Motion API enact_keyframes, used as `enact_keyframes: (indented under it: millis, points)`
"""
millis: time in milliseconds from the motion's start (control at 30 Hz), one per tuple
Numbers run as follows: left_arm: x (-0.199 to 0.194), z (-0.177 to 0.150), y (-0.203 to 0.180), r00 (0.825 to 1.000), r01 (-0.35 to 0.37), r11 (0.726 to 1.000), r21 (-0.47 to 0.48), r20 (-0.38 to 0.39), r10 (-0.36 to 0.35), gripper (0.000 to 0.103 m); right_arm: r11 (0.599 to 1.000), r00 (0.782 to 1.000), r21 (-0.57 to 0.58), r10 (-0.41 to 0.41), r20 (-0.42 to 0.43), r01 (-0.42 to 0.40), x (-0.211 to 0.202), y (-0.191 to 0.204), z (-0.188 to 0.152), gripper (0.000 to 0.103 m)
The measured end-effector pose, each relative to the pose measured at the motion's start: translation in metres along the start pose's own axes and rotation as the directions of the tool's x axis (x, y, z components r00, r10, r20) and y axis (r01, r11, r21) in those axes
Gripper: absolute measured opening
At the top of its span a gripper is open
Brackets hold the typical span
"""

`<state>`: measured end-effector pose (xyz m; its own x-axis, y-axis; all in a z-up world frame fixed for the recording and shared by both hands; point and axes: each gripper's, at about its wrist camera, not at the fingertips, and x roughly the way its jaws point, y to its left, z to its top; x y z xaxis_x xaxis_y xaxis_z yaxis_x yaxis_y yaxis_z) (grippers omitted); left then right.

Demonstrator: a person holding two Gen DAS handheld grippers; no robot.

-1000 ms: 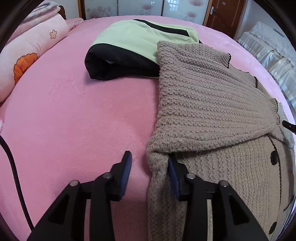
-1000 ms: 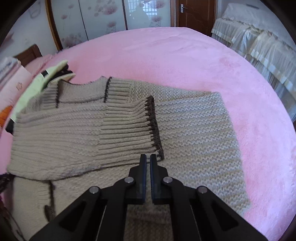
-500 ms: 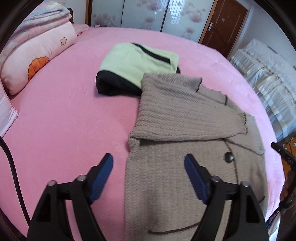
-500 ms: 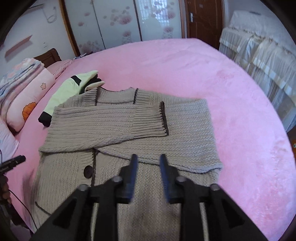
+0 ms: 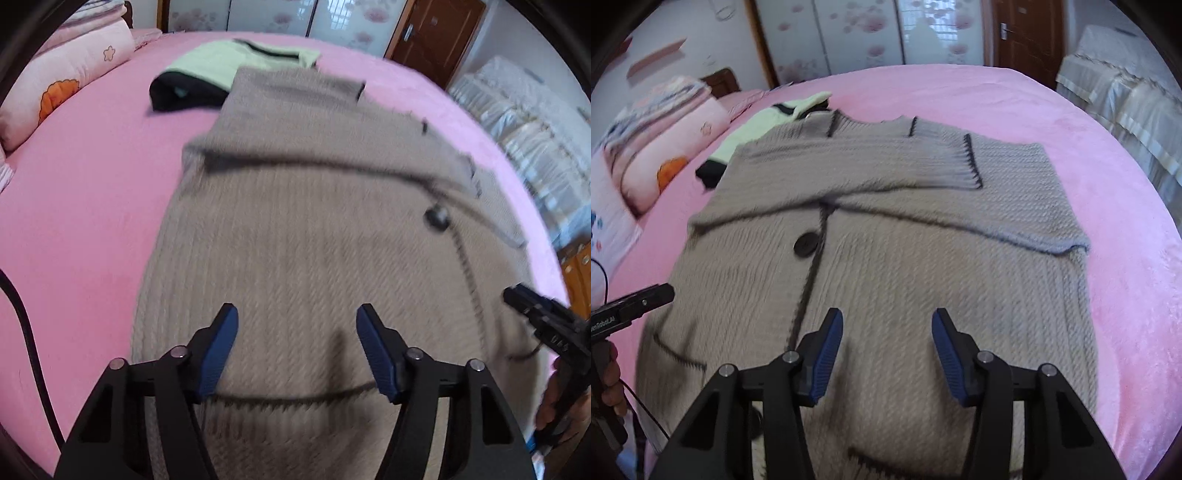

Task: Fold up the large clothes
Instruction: 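Move both grippers to the cardigan hem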

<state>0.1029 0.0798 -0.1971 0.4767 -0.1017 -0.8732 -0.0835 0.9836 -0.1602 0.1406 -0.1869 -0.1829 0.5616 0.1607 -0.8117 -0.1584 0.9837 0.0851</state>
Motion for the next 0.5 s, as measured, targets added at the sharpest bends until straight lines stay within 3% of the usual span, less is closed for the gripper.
enact_keyframes:
  millis: [100, 433, 500]
  points:
    - [0.0, -0.018, 0.009, 0.999, -0.026, 1.0, 0.018, -0.02, 0.026, 0.057, 0.999, 0.997, 0.027, -0.041, -0.061, 0.043, 0.005, -0.017, -0.022, 0.047]
    - [-0.05, -0.084, 0.035, 0.999, -0.044, 0.999, 0.014, -0.015, 0.045, 0.057, 0.997, 0.997, 0.072, -0.037, -0.068, 0.042, -0.069, -0.067, -0.108, 0.044]
    - [-0.055, -0.101, 0.038, 0.998, -0.05, 0.998, 0.03, -0.025, 0.05, 0.057, 0.994, 0.993, 0.062, -0.082, -0.083, 0.088, -0.078, -0.069, -0.122, 0.044]
